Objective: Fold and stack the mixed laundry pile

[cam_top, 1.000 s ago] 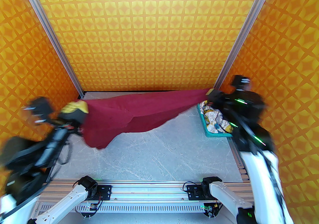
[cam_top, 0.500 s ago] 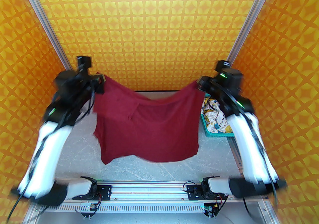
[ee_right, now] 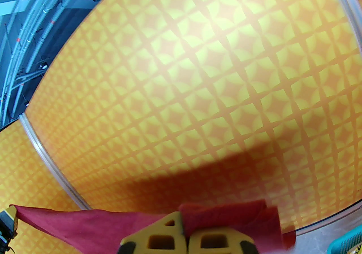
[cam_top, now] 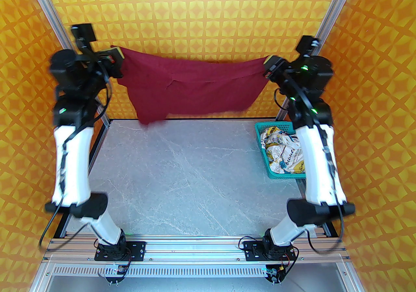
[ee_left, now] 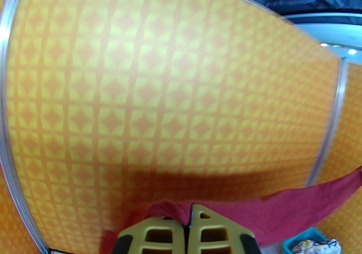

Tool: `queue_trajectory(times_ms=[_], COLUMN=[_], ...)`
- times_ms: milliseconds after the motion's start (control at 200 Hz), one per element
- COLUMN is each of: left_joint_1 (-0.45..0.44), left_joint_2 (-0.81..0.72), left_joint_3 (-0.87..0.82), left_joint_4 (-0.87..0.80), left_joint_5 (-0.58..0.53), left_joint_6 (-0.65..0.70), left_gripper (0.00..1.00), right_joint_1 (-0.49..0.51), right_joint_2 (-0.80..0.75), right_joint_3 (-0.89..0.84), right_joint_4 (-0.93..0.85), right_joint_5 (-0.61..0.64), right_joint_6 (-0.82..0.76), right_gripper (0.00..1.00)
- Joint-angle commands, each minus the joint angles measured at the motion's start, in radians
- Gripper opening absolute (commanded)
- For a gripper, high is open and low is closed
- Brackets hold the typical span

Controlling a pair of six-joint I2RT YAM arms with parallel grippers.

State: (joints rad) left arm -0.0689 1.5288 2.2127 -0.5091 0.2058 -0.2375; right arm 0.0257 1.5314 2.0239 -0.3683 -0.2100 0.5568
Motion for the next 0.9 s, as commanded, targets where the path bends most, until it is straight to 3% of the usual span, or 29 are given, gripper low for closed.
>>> queue_trajectory(times_ms=[0, 130, 240, 325, 370, 400, 420, 460, 530, 685, 895], left_joint_1=[0.000, 0.002, 0.004, 0.005, 0.006, 0.006, 0.007, 0.007, 0.006, -0.017, -0.178], left_joint_2=[-0.171, -0.402, -0.532, -0.564, -0.555, -0.536, -0.522, -0.493, -0.460, -0.508, -0.414], left_joint_3=[-0.322, -0.773, -1.071, -1.237, -1.301, -1.321, -1.330, -1.334, -1.318, -1.293, -1.279], left_joint_4=[-0.062, -0.143, -0.202, -0.202, -0.185, -0.174, -0.166, -0.162, -0.178, -0.208, -0.162], left_joint_5=[0.024, 0.024, 0.024, 0.011, -0.006, -0.008, -0.008, -0.008, -0.007, -0.008, -0.004], left_joint_6=[-0.035, -0.082, -0.149, -0.179, -0.195, -0.203, -0.205, -0.208, -0.216, -0.226, -0.229], left_gripper=[0.00, 0.00, 0.00, 0.09, 0.22, 0.41, 0.48, 0.51, 0.52, 0.54, 0.50], right_joint_1=[-0.016, -0.018, -0.020, -0.021, -0.021, -0.021, -0.021, -0.021, -0.021, -0.017, 0.082], right_joint_2=[-0.107, -0.294, -0.365, -0.373, -0.359, -0.345, -0.333, -0.311, -0.297, -0.372, -0.293], right_joint_3=[-0.324, -0.781, -1.074, -1.241, -1.308, -1.324, -1.329, -1.323, -1.289, -1.260, -1.185], right_joint_4=[0.000, 0.038, -0.016, -0.029, -0.010, -0.006, -0.010, -0.034, -0.131, -0.230, -0.233], right_joint_5=[-0.062, -0.083, -0.041, 0.009, 0.013, 0.004, -0.007, -0.020, -0.016, -0.007, 0.003], right_joint_6=[0.049, 0.085, 0.082, 0.080, 0.081, 0.078, 0.071, 0.057, 0.020, -0.036, -0.041], right_gripper=[0.00, 0.00, 0.00, 0.00, 0.01, 0.11, 0.24, 0.42, 0.54, 0.59, 0.55])
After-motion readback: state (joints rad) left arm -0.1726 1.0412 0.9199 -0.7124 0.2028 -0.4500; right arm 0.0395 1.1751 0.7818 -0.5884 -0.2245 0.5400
